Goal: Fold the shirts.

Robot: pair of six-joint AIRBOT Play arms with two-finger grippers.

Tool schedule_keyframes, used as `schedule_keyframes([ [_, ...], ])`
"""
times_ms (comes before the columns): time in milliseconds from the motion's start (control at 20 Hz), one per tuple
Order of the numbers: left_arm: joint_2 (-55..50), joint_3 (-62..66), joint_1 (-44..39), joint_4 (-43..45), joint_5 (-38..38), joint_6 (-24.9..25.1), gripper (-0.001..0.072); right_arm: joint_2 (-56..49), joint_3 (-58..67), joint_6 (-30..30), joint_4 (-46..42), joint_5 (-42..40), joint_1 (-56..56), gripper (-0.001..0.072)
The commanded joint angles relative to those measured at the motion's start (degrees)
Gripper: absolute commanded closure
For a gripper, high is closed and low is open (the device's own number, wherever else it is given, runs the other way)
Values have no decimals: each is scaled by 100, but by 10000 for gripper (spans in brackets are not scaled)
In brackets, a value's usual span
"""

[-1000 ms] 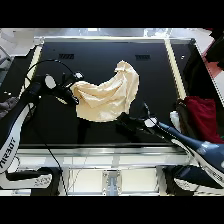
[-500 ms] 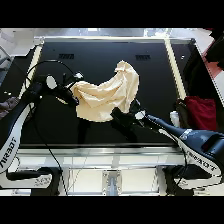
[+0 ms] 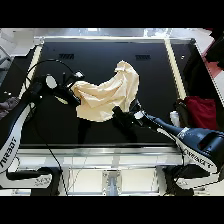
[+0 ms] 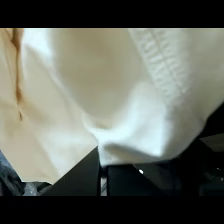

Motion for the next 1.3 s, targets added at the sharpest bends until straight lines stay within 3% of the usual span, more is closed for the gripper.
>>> schedule_keyframes([
  [0,-101,0,0,-1167,409,-988,214,-22,111,48,-13,-122,-2,694],
  [100,-304,0,0,-1381,809,-1731,212,-20,260,44,-79,-118,-2,694],
  [200,-575,0,0,-1405,1021,-2135,211,-20,428,42,-356,-70,0,694],
  [600,-1104,13,4,-2328,1552,-2249,198,-17,791,44,-857,72,0,694],
  [850,-745,17,398,-2369,560,-2262,199,-17,791,44,-1062,120,0,694],
  [1000,-588,15,918,-2070,-2,-2640,199,-17,791,44,-1075,120,0,694],
  [1250,-909,7,1008,-2599,170,-2640,199,-17,791,44,-1080,122,0,694],
])
